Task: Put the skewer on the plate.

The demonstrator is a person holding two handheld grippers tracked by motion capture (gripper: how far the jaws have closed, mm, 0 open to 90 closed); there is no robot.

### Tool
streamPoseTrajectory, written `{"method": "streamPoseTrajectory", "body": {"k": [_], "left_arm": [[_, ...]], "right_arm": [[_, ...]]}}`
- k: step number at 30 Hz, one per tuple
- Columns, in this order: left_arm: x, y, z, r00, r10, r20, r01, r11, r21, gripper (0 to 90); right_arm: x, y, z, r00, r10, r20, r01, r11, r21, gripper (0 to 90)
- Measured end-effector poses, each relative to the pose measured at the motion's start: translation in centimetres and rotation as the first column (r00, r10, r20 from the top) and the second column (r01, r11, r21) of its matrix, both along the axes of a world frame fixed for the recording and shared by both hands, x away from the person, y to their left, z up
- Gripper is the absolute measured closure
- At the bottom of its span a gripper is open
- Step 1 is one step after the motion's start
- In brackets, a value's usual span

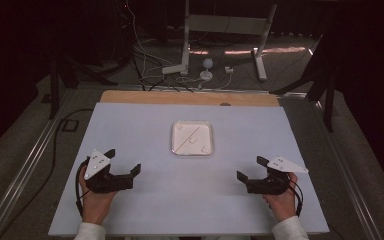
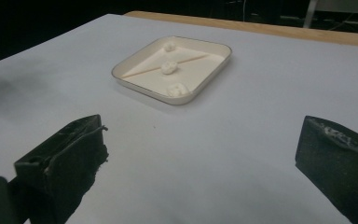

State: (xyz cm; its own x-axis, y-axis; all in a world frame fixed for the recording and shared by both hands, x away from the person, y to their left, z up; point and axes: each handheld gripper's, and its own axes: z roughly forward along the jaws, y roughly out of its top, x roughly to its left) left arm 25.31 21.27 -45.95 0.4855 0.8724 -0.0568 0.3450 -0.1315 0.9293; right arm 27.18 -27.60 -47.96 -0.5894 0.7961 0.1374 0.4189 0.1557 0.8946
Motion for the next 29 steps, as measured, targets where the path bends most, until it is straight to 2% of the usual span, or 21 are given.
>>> {"method": "streamPoseTrajectory", "body": {"k": [3,15,20,21,29], "left_arm": [[-0.6,0.6,-0.3,0.9999,0.013,0.009,-0.012,0.9998,-0.018,0.4],[-1.6,2.1,-0.7,0.9986,0.043,0.029,-0.042,0.9987,-0.030,0.4],[-1.9,2.5,-0.9,0.9975,0.061,0.035,-0.060,0.9975,-0.038,0.4],[-2.0,2.5,-0.9,0.9974,0.062,0.035,-0.061,0.9974,-0.037,0.4],[-1.6,2.3,-1.9,0.9972,0.073,-0.015,-0.074,0.9966,-0.038,0.4]], "right_arm": [[-0.2,-0.5,-0.1,0.9999,-0.012,0.000,0.012,0.9999,0.000,1.3],[-0.9,-1.7,-0.4,0.9990,-0.044,0.012,0.043,0.9988,0.021,1.3],[-1.4,-1.7,-0.3,0.9985,-0.036,0.041,0.038,0.9987,-0.033,1.3],[-1.4,-1.7,-0.3,0.9987,-0.035,0.039,0.036,0.9989,-0.030,1.3],[-1.0,-1.8,-0.8,0.9988,-0.048,0.014,0.048,0.9983,-0.033,1.3]]}}
